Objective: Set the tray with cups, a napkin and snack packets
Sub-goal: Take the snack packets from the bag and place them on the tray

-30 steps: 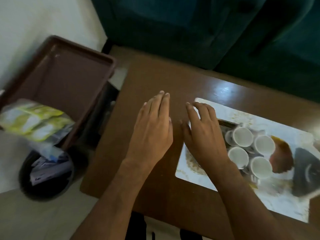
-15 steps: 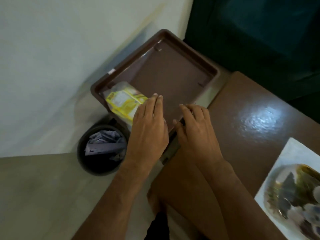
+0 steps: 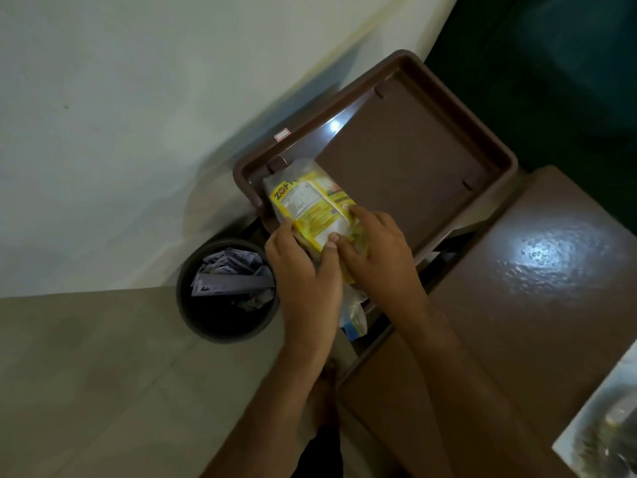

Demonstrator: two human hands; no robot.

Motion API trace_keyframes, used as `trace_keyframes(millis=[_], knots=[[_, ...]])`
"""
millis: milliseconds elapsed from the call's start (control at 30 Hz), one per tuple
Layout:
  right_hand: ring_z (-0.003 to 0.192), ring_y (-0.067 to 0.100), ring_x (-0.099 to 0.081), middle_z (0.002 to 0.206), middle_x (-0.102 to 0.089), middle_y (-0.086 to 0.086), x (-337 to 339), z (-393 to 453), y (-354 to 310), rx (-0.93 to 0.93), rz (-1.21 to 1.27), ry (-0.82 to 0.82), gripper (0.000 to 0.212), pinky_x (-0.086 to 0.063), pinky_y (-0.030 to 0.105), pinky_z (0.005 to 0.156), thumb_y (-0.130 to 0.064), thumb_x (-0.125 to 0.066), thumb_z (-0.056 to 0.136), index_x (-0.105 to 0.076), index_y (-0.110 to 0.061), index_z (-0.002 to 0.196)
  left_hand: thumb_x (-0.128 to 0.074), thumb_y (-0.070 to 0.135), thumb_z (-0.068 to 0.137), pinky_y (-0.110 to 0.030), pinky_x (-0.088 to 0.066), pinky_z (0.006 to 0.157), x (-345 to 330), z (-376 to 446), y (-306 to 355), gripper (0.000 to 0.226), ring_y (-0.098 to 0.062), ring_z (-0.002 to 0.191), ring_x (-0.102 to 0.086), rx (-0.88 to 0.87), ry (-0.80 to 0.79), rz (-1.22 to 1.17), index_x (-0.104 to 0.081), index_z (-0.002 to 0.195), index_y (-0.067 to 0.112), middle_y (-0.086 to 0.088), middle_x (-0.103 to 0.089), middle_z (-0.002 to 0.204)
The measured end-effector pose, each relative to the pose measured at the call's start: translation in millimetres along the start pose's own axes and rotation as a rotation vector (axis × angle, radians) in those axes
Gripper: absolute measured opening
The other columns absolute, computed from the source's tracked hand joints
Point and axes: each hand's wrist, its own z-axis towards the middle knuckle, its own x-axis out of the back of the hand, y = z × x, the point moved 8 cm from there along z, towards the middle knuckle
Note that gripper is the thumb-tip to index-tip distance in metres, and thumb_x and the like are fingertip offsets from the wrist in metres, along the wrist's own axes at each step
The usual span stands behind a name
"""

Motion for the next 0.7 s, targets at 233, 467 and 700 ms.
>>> trace_keyframes(millis=[233,467,700], knots=[[0.106,0.004,-0.067,0.114,-0.067,-0.021,19.1,6.3,21.4,-0.174,0.399,0.1,0.035,-0.058,0.044,0.1,-0.032,-0.061,0.103,-0.063,-0.027,0.138,-0.063,0.018,0.103,-0.037,-0.061,0.086,-21.3,15.7,-12.4,0.021,-0.019,0.101,-0.078,0.432,-0.078,-0.524,-0.072,0.121,0.014,-0.006,-0.08,0.112],[0.092,0.008,-0.076,0.102,-0.079,-0.008,37.5,4.2,36.4,-0.18,0.522,0.158,0.023,-0.064,0.035,0.08,-0.031,-0.058,0.106,-0.074,-0.022,0.122,-0.076,0.008,0.091,-0.04,-0.066,0.081,-34.8,28.0,10.1,0.023,-0.027,0.096,-0.08,0.46,-0.235,-0.584,-0.075,0.114,0.007,-0.011,-0.082,0.105],[0.079,0.012,-0.078,0.096,-0.08,0.0,32.2,10.4,57.3,-0.385,0.679,0.093,0.024,-0.056,0.021,0.054,-0.044,-0.065,0.101,-0.075,-0.023,0.106,-0.069,-0.009,0.088,-0.041,-0.067,0.079,-43.8,32.9,17.9,0.031,-0.029,0.092,-0.081,0.425,-0.284,-0.586,-0.074,0.114,0.007,-0.016,-0.081,0.105]])
